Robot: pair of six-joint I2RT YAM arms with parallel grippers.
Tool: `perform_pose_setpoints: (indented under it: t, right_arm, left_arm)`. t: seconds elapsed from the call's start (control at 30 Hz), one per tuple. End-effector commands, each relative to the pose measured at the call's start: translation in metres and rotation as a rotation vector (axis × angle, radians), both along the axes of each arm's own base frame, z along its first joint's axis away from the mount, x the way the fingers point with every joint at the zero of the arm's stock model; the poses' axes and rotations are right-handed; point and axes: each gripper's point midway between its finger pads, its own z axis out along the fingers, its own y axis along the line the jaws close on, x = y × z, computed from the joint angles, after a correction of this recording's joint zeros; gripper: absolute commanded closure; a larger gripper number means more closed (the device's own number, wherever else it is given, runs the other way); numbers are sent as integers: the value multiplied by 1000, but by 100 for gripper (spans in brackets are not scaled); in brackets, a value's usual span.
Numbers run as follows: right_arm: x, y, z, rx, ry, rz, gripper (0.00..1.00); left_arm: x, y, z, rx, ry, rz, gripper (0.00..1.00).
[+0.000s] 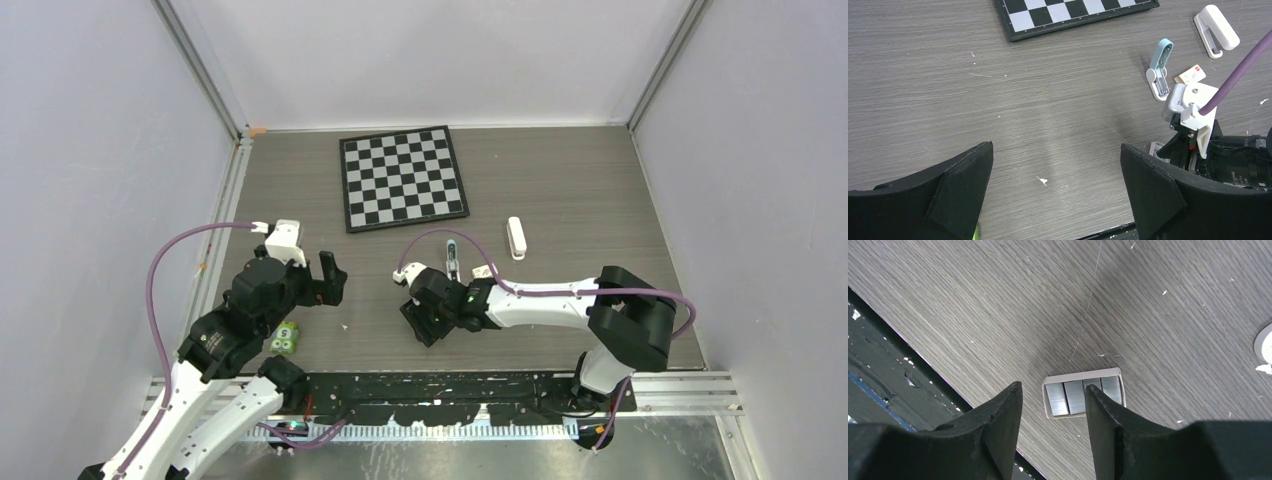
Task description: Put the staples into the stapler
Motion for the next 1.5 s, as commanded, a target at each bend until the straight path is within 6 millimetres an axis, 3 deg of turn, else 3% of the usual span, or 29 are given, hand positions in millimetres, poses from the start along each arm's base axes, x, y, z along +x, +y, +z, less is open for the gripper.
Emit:
perform_pose_setpoints:
  t: [0.0, 0.2, 0.83, 1.03, 1.2, 1.33, 1.47]
  right_arm:
    - [7, 12, 3, 22, -30, -5, 46]
    - [3, 11, -2, 8, -6, 4, 46]
    - [8, 16, 30, 87, -44, -26, 57]
    - [12, 13, 34, 89, -70, -48, 55]
    - [17, 6, 36, 65, -88, -69, 52]
    - [20, 1, 35, 67, -83, -112, 54]
    - [34, -16, 35, 39, -115, -199, 55]
  left_arm:
    - [3, -4, 5, -4, -26, -20, 0]
    - [3, -3, 5, -1, -26, -18, 0]
    - [4, -6, 2, 7, -11, -30, 0]
    - [4, -10, -4, -4, 29, -26, 0]
    - [-7, -45, -14, -151, 122, -131, 1]
    - [-19, -82, -31, -317, 221, -247, 19]
    - [-25, -98, -51, -370, 341, -267, 35]
